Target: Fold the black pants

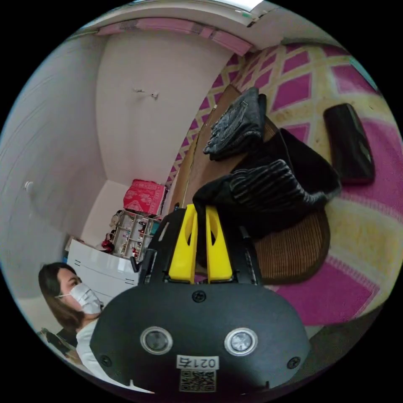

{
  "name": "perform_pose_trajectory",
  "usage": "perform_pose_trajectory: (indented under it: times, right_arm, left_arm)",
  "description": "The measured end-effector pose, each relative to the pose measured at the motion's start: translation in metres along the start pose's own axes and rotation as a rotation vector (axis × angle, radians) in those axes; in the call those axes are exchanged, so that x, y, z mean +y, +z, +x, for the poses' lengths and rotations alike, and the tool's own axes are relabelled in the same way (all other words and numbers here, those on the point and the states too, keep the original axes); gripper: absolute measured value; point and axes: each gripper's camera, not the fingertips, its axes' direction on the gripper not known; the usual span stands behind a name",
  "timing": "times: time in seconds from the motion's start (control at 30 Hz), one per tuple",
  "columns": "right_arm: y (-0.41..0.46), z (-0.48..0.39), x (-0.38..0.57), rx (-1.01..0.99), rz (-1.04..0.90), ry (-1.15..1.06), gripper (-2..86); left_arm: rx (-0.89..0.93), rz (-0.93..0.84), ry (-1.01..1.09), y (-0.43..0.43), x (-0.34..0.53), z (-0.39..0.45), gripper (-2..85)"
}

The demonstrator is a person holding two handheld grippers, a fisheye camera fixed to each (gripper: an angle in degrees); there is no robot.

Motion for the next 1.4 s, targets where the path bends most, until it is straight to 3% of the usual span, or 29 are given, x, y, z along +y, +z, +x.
perform_pose_trajectory:
  times: [0.17, 0.3, 0.5, 0.73, 0.9, 1.03, 1.1, 1.23, 1.4]
  right_arm:
    - [0.089, 0.031, -0.097, 0.127, -0.089, 0.083, 3.5]
    - [0.139, 0.061, -0.121, 0.22, -0.139, 0.137, 5.4]
    - [0.136, 0.032, -0.104, 0.181, -0.089, 0.04, 6.5]
    - [0.2, -0.075, -0.037, 0.159, -0.281, -0.279, 4.3]
    - [0.276, -0.152, 0.02, 0.137, -0.422, -0.475, 4.2]
    - [0.327, -0.203, 0.06, 0.12, -0.512, -0.563, 4.4]
    - [0.349, -0.221, 0.077, 0.121, -0.558, -0.608, 4.4]
    - [0.416, -0.275, 0.14, 0.249, -0.651, -0.875, 5.9]
    - [0.496, -0.325, 0.234, 0.627, -0.702, -1.352, 9.9]
  left_arm:
    - [-0.11, -0.182, 0.05, 0.088, -0.097, 0.021, -0.8]
    - [-0.208, -0.32, 0.116, 0.169, -0.137, 0.028, 0.3]
    - [-0.201, -0.198, 0.12, 0.146, -0.142, 0.019, 4.8]
    - [-0.213, -0.095, -0.013, 0.095, -0.119, -0.014, 4.6]
    - [-0.335, -0.073, -0.094, 0.095, -0.106, -0.029, 7.3]
    - [-0.19, -0.062, -0.163, 0.102, -0.113, -0.049, 7.2]
    - [-0.19, -0.033, -0.159, 0.098, -0.119, -0.05, 2.4]
    - [-0.188, -0.004, -0.124, 0.087, -0.125, -0.042, -0.5]
    - [-0.224, -0.016, -0.065, 0.075, -0.132, -0.029, -0.9]
